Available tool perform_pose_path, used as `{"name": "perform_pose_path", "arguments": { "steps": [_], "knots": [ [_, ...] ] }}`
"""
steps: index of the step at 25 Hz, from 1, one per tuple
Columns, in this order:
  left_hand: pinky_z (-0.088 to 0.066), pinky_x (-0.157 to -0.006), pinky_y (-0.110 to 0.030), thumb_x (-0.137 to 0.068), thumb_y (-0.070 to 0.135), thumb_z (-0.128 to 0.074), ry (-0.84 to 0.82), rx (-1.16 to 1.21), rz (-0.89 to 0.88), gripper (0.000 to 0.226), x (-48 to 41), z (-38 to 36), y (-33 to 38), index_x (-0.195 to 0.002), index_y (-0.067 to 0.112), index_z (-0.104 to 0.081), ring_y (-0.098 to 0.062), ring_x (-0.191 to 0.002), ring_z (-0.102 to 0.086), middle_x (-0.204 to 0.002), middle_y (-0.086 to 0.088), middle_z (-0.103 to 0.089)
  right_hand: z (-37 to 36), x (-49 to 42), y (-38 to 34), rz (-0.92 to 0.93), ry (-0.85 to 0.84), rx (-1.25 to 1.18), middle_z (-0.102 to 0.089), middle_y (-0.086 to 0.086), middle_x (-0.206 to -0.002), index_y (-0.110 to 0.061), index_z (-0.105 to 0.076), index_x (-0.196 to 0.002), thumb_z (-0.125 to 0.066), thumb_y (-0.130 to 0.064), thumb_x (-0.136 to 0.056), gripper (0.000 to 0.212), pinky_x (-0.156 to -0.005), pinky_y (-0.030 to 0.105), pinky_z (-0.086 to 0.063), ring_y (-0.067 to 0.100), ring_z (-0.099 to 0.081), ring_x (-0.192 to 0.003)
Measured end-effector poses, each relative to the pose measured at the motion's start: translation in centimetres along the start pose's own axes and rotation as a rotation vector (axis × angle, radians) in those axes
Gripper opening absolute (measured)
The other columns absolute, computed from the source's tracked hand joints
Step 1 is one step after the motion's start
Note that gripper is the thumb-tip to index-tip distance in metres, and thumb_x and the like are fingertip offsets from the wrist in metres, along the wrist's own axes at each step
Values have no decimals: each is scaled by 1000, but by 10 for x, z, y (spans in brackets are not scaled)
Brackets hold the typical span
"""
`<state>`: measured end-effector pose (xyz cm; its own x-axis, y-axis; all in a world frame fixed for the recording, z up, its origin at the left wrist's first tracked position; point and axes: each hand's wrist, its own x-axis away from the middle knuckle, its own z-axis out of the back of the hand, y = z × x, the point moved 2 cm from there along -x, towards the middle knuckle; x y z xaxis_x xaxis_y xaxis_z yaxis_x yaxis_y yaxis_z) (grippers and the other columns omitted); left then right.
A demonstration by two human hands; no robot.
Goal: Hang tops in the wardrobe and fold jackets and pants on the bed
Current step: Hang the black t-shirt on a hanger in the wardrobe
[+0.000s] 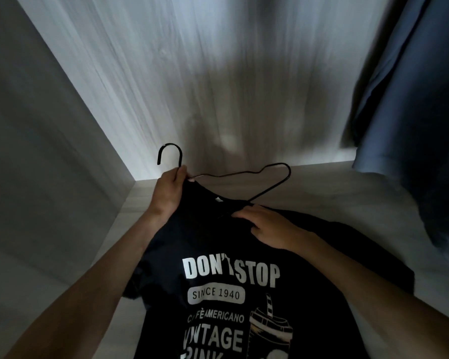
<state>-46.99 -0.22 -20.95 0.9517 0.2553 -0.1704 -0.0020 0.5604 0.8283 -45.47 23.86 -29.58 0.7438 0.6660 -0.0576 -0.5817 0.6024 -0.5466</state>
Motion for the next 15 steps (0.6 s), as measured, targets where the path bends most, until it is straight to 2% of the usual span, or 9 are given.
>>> {"name": "perform_pose_path", "arguments": {
  "steps": [3, 4, 6, 8, 10, 12, 15],
  "knots": [
    [-43, -69, -17, -104, 30, -42, -41, 65, 26, 39, 2, 3, -1, -81, 10, -67, -3, -66, -60, -72, 8, -67, 1, -11, 6, -89, -16, -39, -59, 0, -123, -28, -53, -138, -44, -13, -99, 42, -94, 30, -44, 15, -53, -112],
    [-43, -68, -15, -104, 30, -43, -42, 75, 32, 39, 2, 4, -1, -79, 13, -67, 0, -64, -59, -72, 8, -67, 1, -14, 10, -80, -30, 32, -60, 1, -118, -25, -57, -133, -44, -15, -99, 38, -91, 31, -45, 16, -54, -109],
    [-41, -64, -10, -104, 29, -42, -21, 47, 17, 39, 0, 9, -1, -76, 16, -66, 5, -60, -58, -71, 7, -66, 3, -16, 20, -49, -14, 229, -62, 7, -107, -12, -68, -112, -48, -13, -94, 27, -78, 31, -42, 23, -56, -103],
    [-39, -62, -7, -105, 27, -41, 6, -40, -28, 39, -1, 17, -1, -79, 12, -66, 4, -62, -58, -74, 5, -67, 18, -12, 34, -53, 90, 387, -63, 10, -103, -4, -71, -95, -56, -9, -86, 19, -72, 31, -39, 29, -58, -99],
    [-39, -65, -13, -105, 25, -39, 27, -153, -64, 38, -2, 22, -6, -83, 9, -66, -6, -70, -59, -78, 1, -68, 43, 2, 48, -62, 232, 481, -65, 7, -106, -9, -73, -97, -63, -14, -76, 23, -77, 35, -46, 30, -58, -98],
    [-39, -73, -26, -105, 24, -39, 53, -268, -106, 38, -1, 22, -15, -84, 9, -66, -20, -77, -62, -83, -5, -70, 65, 22, 51, -33, 327, 512, -64, 2, -101, -14, -72, -94, -60, -23, -71, 28, -79, 36, -44, 27, -57, -94],
    [-45, -72, -39, -104, 23, -43, 125, -493, -274, 35, 4, 10, -17, -87, 5, -68, -38, -80, -66, -82, -19, -70, 91, 45, 33, 22, 437, 348, -59, -3, -90, -16, -67, -87, -50, -26, -73, 24, -76, 29, -40, 18, -54, -88]
  ]
}}
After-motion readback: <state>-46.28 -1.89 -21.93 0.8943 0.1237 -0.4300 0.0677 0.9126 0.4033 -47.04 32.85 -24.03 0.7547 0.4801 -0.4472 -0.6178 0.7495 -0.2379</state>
